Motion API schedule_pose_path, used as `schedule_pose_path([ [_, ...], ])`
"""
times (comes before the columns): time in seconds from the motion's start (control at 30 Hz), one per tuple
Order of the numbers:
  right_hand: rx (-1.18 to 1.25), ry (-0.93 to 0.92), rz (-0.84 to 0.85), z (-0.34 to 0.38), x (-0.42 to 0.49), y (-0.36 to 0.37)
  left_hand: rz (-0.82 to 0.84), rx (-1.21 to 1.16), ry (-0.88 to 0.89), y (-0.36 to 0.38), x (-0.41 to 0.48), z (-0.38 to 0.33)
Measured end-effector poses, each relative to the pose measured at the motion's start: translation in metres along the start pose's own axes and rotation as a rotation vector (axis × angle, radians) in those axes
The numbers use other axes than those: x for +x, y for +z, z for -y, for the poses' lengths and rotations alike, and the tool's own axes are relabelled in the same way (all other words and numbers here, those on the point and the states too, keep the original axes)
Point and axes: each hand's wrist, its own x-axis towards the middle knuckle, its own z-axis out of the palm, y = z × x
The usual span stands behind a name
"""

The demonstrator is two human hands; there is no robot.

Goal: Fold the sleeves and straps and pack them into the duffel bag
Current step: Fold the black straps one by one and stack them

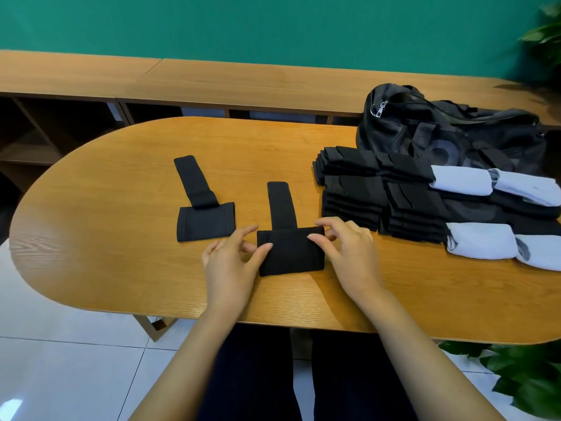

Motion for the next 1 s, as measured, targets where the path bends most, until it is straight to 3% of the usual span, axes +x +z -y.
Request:
schedule_pose_path([
  [0.13,-0.147,-0.087,0.020,-0.004,0.004,0.004,-0.004,0.069,-0.010,-0.001,0.003,0.000],
  [0.23,-0.205,-0.170,0.083,-0.008,0.000,0.002,0.059,0.141,0.099,-0.004,0.003,0.006],
  [0.43,-0.233,-0.265,0.394,-0.019,-0.007,0.009,0.468,0.210,0.342,-0.003,0.015,0.023],
  [0.5,-0.228,-0.243,0.446,-0.023,-0.010,0.013,0.525,0.224,0.364,0.000,0.016,0.026],
  [1.0,-0.165,-0.242,0.390,-0.029,-0.013,0.020,0.448,0.241,0.390,0.006,0.013,0.027],
])
